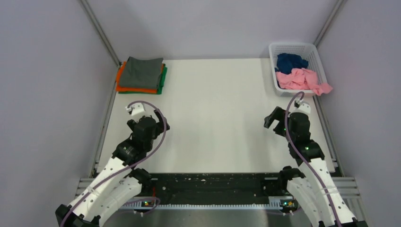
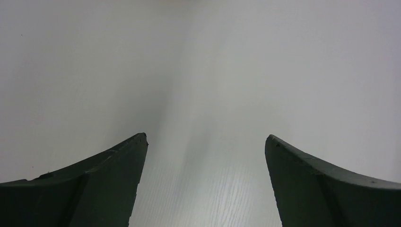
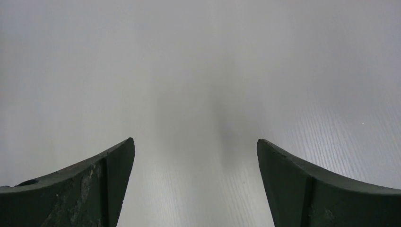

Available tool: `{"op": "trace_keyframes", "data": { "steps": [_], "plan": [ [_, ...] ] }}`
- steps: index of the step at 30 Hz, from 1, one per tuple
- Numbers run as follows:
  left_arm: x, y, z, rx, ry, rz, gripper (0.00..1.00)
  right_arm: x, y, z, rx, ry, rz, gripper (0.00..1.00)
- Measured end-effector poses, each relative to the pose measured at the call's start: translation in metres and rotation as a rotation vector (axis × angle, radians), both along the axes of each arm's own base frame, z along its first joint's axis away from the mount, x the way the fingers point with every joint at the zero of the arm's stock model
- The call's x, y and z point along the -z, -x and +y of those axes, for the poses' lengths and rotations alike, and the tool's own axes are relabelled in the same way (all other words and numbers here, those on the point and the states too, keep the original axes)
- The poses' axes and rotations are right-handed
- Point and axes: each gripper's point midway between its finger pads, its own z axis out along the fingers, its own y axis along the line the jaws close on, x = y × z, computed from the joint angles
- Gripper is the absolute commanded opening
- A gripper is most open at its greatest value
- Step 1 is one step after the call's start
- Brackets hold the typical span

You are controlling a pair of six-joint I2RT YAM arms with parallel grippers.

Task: Fold and stack the t-shirts
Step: Grab crumpled tshirt from bin with the right arm

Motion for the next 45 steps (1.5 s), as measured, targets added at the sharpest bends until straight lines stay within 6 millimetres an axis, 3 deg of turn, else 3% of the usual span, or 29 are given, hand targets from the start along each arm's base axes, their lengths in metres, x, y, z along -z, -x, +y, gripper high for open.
{"op": "trace_keyframes", "data": {
  "steps": [5,11,15,21,25,29,33,36,37,41,45],
  "plan": [
    [0.008,-0.002,-0.003,0.008,-0.011,0.032,0.99,0.002,-0.002,0.0,0.014,-0.016,0.007,0.99],
    [0.016,-0.009,-0.011,0.024,-0.011,0.054,0.99,-0.003,-0.028,-0.005,0.06,0.002,0.038,0.99],
    [0.026,-0.011,-0.012,0.024,-0.032,0.092,0.99,-0.033,-0.08,-0.016,0.111,0.017,0.035,0.98],
    [0.03,-0.012,-0.012,0.024,-0.042,0.107,0.99,-0.064,-0.184,-0.074,0.239,0.022,0.025,0.91],
    [0.03,-0.012,-0.011,0.019,-0.048,0.105,0.99,-0.053,-0.253,-0.114,0.291,0.029,0.062,0.84],
    [0.029,-0.012,-0.009,0.01,-0.055,0.102,0.99,-0.018,-0.295,-0.149,0.359,0.057,0.15,0.8],
    [0.029,-0.012,-0.008,0.005,-0.06,0.101,0.99,0.032,-0.3,-0.18,0.44,0.086,0.275,0.78],
    [0.03,-0.013,-0.008,0.004,-0.065,0.105,0.99,0.057,-0.294,-0.196,0.498,0.101,0.342,0.71],
    [0.031,-0.013,-0.008,0.003,-0.067,0.109,0.99,0.063,-0.292,-0.199,0.511,0.102,0.357,0.64],
    [0.035,-0.015,-0.008,0.002,-0.078,0.122,0.99,0.071,-0.292,-0.203,0.532,0.09,0.369,0.21],
    [0.034,-0.017,-0.009,0.003,-0.082,0.127,0.99,0.061,-0.298,-0.203,0.529,0.086,0.342,0.04]
  ]
}}
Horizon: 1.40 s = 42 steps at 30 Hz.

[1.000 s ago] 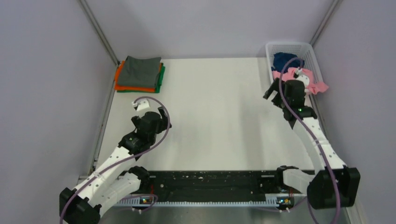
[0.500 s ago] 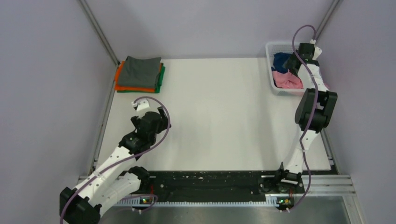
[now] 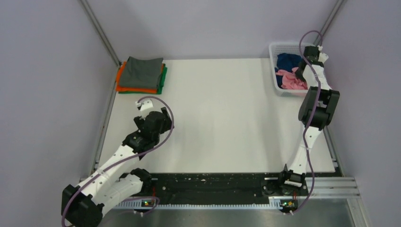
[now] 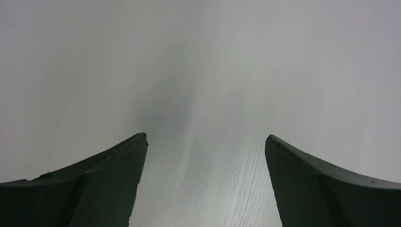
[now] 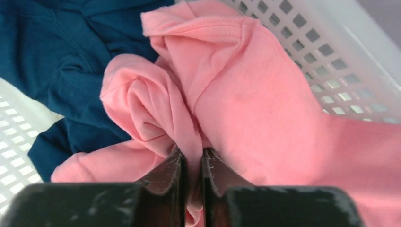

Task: Fold and stack the t-shirts
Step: Grab crumpled tshirt from bin with the right arm, then move the tshirt to the center of the board

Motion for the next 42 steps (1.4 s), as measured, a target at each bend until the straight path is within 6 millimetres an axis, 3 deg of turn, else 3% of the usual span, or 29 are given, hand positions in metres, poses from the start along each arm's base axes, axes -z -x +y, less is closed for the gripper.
{"op": "trace_keyframes", "data": {
  "steps": [1,4,7,11,14,17,19,22,25,27,30,33,36,38,39,40,42],
  "plan": [
    [0.0,0.0,0.0,0.0,0.001,-0.001,0.99,-0.004,-0.001,0.0,-0.003,0.003,-0.006,0.0],
    [-0.001,0.0,0.0,0.001,0.003,-0.003,0.99,-0.02,-0.004,-0.001,-0.026,0.015,-0.031,0.0],
    [-0.003,0.0,-0.001,0.003,0.01,-0.009,0.99,-0.06,-0.006,0.003,-0.063,0.025,-0.094,0.0],
    [-0.013,0.002,-0.001,0.009,0.036,-0.043,0.99,-0.148,-0.003,0.022,-0.161,0.021,-0.263,0.0],
    [-0.022,0.003,-0.002,0.016,0.061,-0.074,0.99,-0.228,0.01,0.052,-0.277,0.014,-0.421,0.0],
    [-0.031,0.006,-0.004,0.028,0.087,-0.102,0.99,-0.304,0.03,0.099,-0.439,0.02,-0.574,0.0],
    [-0.035,0.007,-0.005,0.034,0.105,-0.117,0.99,-0.344,0.046,0.15,-0.59,0.007,-0.658,0.0],
    [-0.041,0.009,-0.008,0.044,0.138,-0.135,0.99,-0.385,0.077,0.242,-0.849,-0.041,-0.75,0.0],
    [-0.045,0.011,-0.014,0.067,0.181,-0.143,0.99,-0.407,0.121,0.336,-1.112,-0.109,-0.809,0.0],
    [-0.045,0.013,-0.018,0.08,0.208,-0.139,0.99,-0.413,0.151,0.384,-1.259,-0.159,-0.824,0.0],
    [-0.044,0.018,-0.02,0.082,0.235,-0.125,0.99,-0.412,0.177,0.416,-1.371,-0.208,-0.827,0.0],
    [-0.043,0.027,-0.019,0.087,0.255,-0.112,0.99,-0.391,0.184,0.413,-1.357,-0.216,-0.789,0.0],
    [-0.044,0.034,-0.018,0.094,0.271,-0.11,0.99,-0.346,0.183,0.397,-1.271,-0.195,-0.712,0.03],
    [-0.044,0.038,-0.016,0.089,0.276,-0.105,0.99,-0.299,0.185,0.381,-1.183,-0.181,-0.628,0.19],
    [-0.043,0.04,-0.015,0.085,0.278,-0.1,0.99,-0.271,0.188,0.37,-1.127,-0.169,-0.583,0.36],
    [-0.041,0.041,-0.014,0.08,0.277,-0.092,0.99,-0.237,0.193,0.357,-1.065,-0.155,-0.524,0.65],
    [-0.034,0.044,-0.012,0.068,0.265,-0.063,0.99,-0.171,0.206,0.327,-0.933,-0.126,-0.392,0.89]
  ]
}}
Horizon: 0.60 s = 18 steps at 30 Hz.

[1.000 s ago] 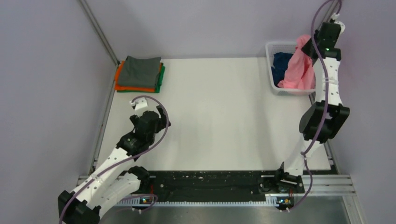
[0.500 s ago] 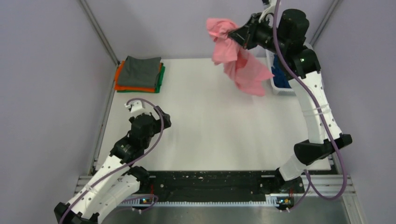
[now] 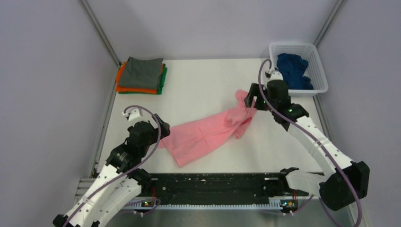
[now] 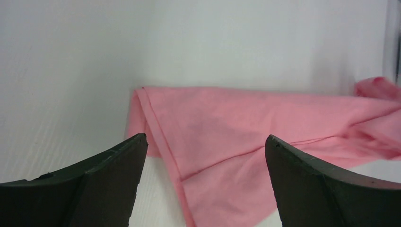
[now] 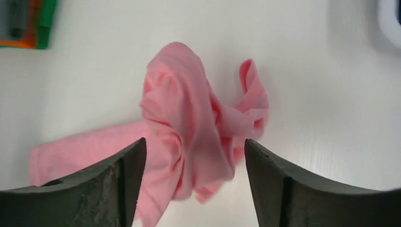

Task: Fold and stack the t-shirts
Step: Move the tshirt to the center of the board, then flatten out the tshirt

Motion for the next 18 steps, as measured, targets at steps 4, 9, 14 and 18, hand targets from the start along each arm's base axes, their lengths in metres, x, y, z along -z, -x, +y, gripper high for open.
{"op": "trace_keyframes", "data": {
  "steps": [4,9,14,18],
  "plan": [
    [0.014,0.003,0.002,-0.017,-0.015,0.059,0.99,0.092,0.025,-0.058,0.22,0.137,0.184,0.98],
    [0.045,0.003,-0.008,0.018,-0.042,0.166,0.99,0.095,0.029,-0.079,0.314,0.171,0.182,0.99],
    [0.071,0.009,-0.046,0.183,0.02,0.308,0.99,0.095,0.04,-0.086,0.334,0.16,0.159,0.99],
    [0.09,0.028,-0.073,0.315,0.079,0.413,0.97,0.123,0.053,-0.09,0.337,0.184,0.22,0.99]
  ]
}}
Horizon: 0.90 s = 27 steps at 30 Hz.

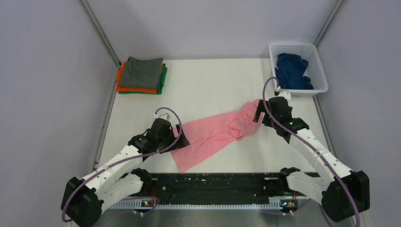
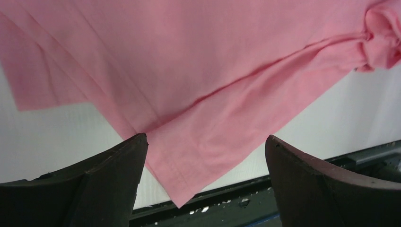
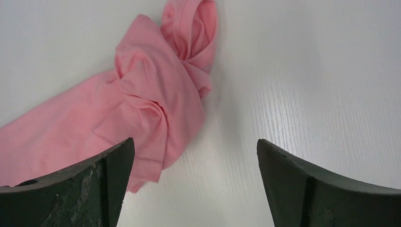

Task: Fold and stack the t-shirts
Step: Flatten out the tshirt

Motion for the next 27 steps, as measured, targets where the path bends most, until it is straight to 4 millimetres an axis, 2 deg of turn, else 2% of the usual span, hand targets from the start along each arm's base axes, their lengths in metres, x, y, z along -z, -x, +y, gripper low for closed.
{"op": "trace_keyframes", "data": {
  "steps": [3,6,15,16,18,19,21,22,27],
  "plan": [
    [0.017,0.02,-0.009,0.053,0.002,0.074,0.9,0.014,0.008,-0.003,0.003,0.01,0.041,0.99],
    [0.034,0.031,-0.005,0.052,-0.029,0.136,0.88,0.02,0.011,-0.003,0.001,0.011,0.052,0.99],
    [0.051,0.031,0.002,0.002,-0.085,0.185,0.77,0.021,0.01,0.0,-0.011,0.0,0.052,0.99],
    [0.053,0.031,0.002,0.002,-0.088,0.191,0.72,0.021,0.01,0.001,-0.012,-0.002,0.051,0.99],
    [0.055,0.029,0.0,0.001,-0.089,0.193,0.53,0.022,0.01,0.001,-0.014,-0.003,0.054,0.98],
    [0.056,0.028,0.0,-0.001,-0.087,0.193,0.41,0.023,0.01,0.002,-0.016,-0.004,0.056,0.98],
    [0.058,0.026,-0.002,-0.006,-0.084,0.196,0.05,0.024,0.009,0.003,-0.019,-0.007,0.058,0.92],
    [0.059,0.026,-0.003,-0.004,-0.085,0.198,0.0,0.024,0.009,0.004,-0.022,-0.009,0.06,0.89],
    [0.055,0.024,-0.005,0.004,-0.078,0.176,0.0,0.038,0.01,0.009,-0.044,-0.019,0.093,0.73]
  ]
}}
